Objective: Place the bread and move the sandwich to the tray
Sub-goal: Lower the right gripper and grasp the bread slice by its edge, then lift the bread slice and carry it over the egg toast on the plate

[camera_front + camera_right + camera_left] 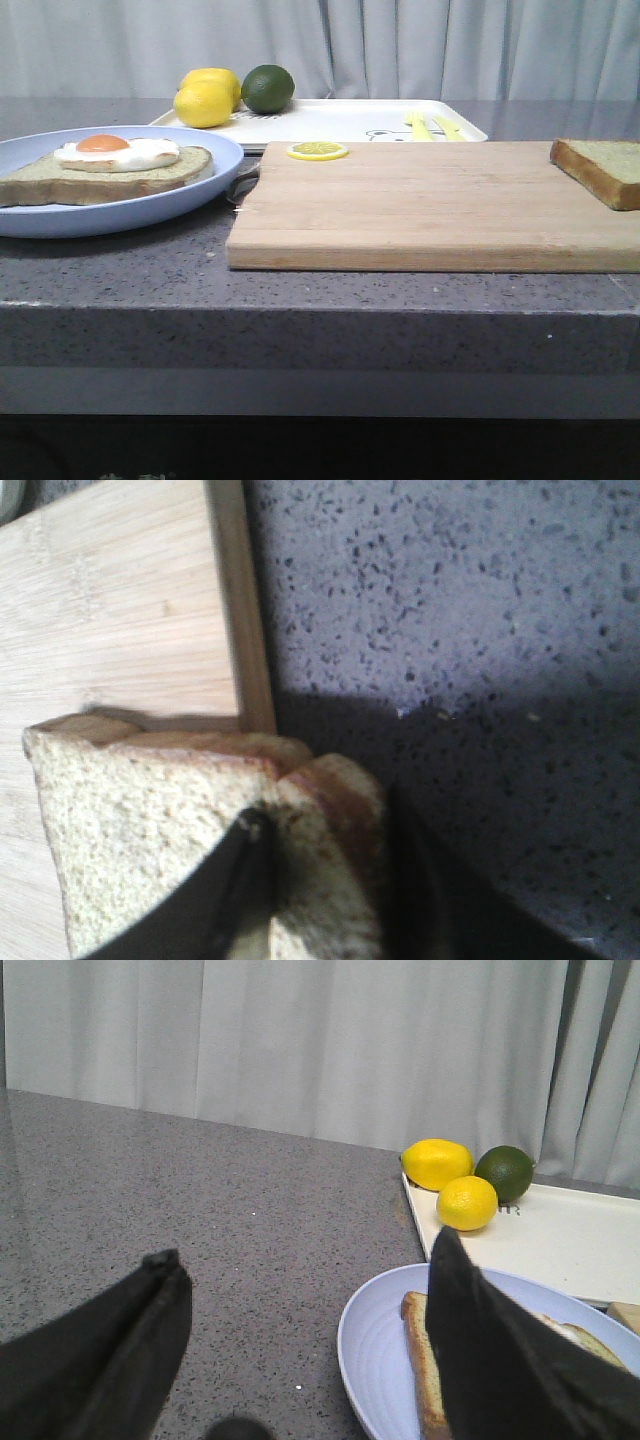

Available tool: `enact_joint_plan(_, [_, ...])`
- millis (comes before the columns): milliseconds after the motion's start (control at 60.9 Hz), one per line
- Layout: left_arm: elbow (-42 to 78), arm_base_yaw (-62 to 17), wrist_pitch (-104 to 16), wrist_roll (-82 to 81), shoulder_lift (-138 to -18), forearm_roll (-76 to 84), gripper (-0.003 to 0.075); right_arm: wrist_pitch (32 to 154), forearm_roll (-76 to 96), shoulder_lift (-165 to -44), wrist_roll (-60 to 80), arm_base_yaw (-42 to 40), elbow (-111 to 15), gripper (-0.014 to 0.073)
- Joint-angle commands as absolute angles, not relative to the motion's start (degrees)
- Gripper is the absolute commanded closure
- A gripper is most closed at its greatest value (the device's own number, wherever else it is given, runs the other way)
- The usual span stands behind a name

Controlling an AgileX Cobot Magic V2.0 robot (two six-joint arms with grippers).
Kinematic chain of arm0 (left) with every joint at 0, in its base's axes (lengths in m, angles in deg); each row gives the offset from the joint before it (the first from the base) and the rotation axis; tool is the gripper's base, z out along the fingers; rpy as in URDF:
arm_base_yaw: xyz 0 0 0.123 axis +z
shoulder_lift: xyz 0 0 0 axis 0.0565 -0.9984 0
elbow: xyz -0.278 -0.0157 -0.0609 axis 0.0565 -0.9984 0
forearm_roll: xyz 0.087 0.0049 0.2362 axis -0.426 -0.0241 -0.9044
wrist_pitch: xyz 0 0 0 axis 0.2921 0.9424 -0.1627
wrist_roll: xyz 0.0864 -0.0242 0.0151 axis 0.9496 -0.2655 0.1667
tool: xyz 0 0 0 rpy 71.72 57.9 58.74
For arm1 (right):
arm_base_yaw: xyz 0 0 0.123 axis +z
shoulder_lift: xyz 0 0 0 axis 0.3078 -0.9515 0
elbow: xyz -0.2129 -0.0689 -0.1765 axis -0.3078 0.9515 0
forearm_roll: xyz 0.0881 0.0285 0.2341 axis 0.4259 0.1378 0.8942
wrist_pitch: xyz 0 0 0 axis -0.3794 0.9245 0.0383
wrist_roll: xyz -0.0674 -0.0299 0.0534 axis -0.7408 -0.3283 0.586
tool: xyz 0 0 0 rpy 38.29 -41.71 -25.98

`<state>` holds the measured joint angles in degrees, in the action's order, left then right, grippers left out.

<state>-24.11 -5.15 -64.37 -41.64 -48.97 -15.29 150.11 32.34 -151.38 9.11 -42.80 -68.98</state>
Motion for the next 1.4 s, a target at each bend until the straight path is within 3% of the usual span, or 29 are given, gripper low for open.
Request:
enact_joint_plan(0, [-22.27,-5.20,-69.14,-42.05,-49.52,-14.88,0.0226,157.37,34.14,-148.78,8.81,-42.84,-70.56,0.0470])
enact_joint_plan(411, [-22.27,-5.20,-69.14,-42.05,-49.52,-14.88,0.0226,157.42,37.04,-142.44,13.56,-42.84,-70.63,0.0633])
enact_joint_plan(871, [-22.27,-5.20,-69.14,-42.05,-49.52,-14.88,0.0226,157.42,53.52,-134.03,13.56,-41.61,-70.63,0.0633])
enact_joint_plan(1134, [-22.27,-5.20,-69.14,-42.05,-49.52,-14.88,0.0226,155.59,68.59,-134.25,13.15,-31.00,-70.63,0.0633])
enact_joint_plan(1380, [-22.27,-5.20,-69.14,-42.05,-49.52,-14.88,0.0226,146.28,76.64,-137.51,13.15,-15.75,-70.63,0.0633])
